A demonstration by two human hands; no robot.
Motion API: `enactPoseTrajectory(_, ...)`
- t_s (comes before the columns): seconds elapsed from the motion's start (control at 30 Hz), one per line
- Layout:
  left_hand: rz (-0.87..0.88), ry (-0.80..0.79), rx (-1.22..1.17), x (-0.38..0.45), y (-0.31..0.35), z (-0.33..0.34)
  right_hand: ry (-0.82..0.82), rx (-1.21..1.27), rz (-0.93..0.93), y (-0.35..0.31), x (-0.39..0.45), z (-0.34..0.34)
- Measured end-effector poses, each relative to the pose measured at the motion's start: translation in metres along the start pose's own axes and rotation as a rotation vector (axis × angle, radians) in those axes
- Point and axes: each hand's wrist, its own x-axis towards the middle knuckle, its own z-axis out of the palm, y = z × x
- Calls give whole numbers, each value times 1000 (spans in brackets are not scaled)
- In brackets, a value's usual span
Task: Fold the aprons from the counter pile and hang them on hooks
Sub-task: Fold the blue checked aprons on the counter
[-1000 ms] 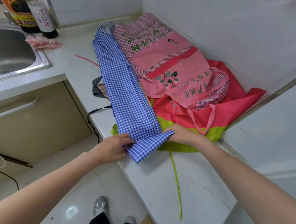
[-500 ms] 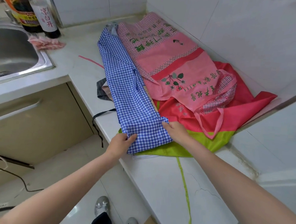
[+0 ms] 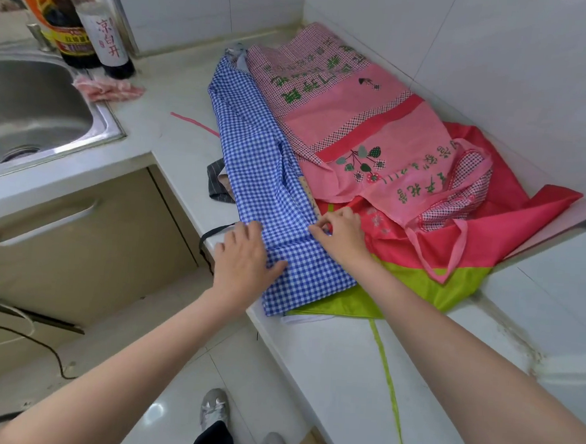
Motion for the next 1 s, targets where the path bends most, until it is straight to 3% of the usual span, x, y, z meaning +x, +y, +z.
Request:
enactPoseTrajectory(0.2,136,-32,157,14,12,20,-109,-141,40,-19,8,12)
enactPoseTrajectory(0.33,394,94,188,23,1,31,-80,-286,111,-14,11,8)
enactPoseTrajectory(0.43,489,192,273,29,-11,41,-140,-353,139,-6,12,7)
enactPoseTrajectory(0.63,464,-151,237,41,-15,34,-182,-232,133,-11,31,8)
enactPoseTrajectory(0.87,496,-181,238,51,-15,46,-16,-207,233,-8,44,15)
enactPoseTrajectory(1.0,492,-226,238,54,-17,49,-44,24,162,-11,50,14)
